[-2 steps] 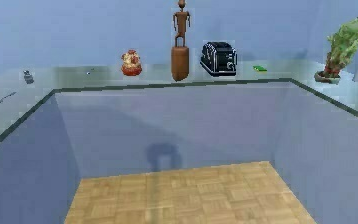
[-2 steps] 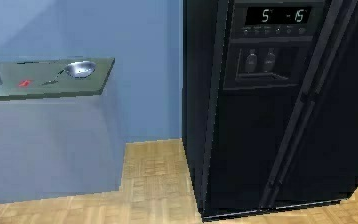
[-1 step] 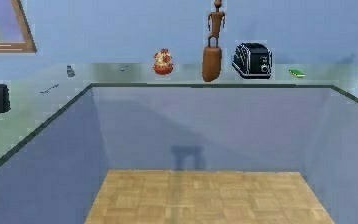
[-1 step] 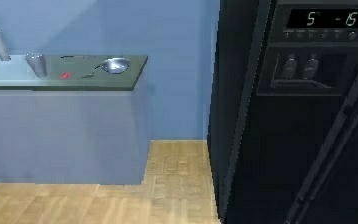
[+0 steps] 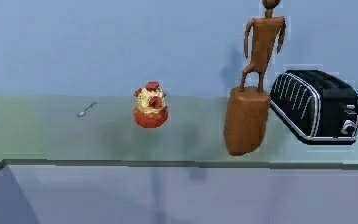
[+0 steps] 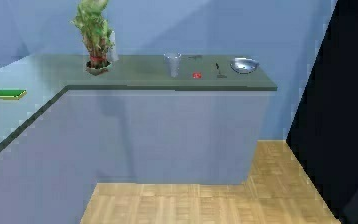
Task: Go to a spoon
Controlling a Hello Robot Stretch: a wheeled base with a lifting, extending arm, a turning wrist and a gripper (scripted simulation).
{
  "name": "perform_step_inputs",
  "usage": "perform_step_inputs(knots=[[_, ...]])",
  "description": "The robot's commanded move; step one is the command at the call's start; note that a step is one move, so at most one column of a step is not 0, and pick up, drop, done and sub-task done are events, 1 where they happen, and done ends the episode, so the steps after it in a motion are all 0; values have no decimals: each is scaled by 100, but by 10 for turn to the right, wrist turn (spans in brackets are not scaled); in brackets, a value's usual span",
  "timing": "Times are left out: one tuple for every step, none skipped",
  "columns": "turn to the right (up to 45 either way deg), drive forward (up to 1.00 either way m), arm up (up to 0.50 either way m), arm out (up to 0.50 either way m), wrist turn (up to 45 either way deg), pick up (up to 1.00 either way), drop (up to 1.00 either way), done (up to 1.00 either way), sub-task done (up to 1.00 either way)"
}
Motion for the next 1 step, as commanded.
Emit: perform_step_inputs(knots=[[-240, 0, 0, 0, 0, 0, 0, 0, 0]])
